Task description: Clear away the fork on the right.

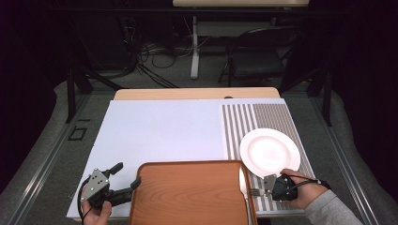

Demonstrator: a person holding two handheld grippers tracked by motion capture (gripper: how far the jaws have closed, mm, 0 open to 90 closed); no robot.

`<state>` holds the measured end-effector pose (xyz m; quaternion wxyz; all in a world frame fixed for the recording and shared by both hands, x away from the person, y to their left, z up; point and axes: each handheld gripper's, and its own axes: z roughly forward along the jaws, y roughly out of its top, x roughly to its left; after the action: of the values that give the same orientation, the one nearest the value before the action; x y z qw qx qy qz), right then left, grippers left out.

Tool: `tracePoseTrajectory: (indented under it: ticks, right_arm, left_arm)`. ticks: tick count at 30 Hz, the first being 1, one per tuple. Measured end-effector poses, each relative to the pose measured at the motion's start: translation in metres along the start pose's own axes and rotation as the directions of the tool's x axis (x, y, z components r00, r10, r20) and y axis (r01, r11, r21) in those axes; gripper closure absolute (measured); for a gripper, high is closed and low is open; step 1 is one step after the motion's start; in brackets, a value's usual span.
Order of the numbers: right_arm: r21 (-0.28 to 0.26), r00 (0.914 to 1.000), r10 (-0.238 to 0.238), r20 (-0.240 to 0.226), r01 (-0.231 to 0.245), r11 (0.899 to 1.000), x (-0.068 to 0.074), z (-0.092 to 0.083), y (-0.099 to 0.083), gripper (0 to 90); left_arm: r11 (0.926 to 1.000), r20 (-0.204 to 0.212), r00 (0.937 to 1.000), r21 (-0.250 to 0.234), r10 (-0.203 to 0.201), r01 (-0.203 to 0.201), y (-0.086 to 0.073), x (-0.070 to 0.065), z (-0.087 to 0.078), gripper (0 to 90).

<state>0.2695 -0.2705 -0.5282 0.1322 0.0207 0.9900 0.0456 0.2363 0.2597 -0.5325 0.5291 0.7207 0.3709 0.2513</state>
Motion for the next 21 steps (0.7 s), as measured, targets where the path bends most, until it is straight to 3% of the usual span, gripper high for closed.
tracePoseTrajectory:
  ticks: [6,21]
  right_arm:
    - [0.029,0.9993,-0.031,-0.022,0.032,0.999,-0.0022,-0.0019,0.0015,84.1]
    - [0.009,0.9991,-0.042,-0.001,0.042,0.999,0.0007,-0.0009,0.0008,85.5]
  left_arm:
    - [1.0,-0.004,1.0,0.001,-0.001,0.001,-0.0001,0.0004,-0.0004,15.3]
    - [1.0,-0.005,1.0,0.003,0.001,-0.001,0.0,0.0005,-0.0004,15.3]
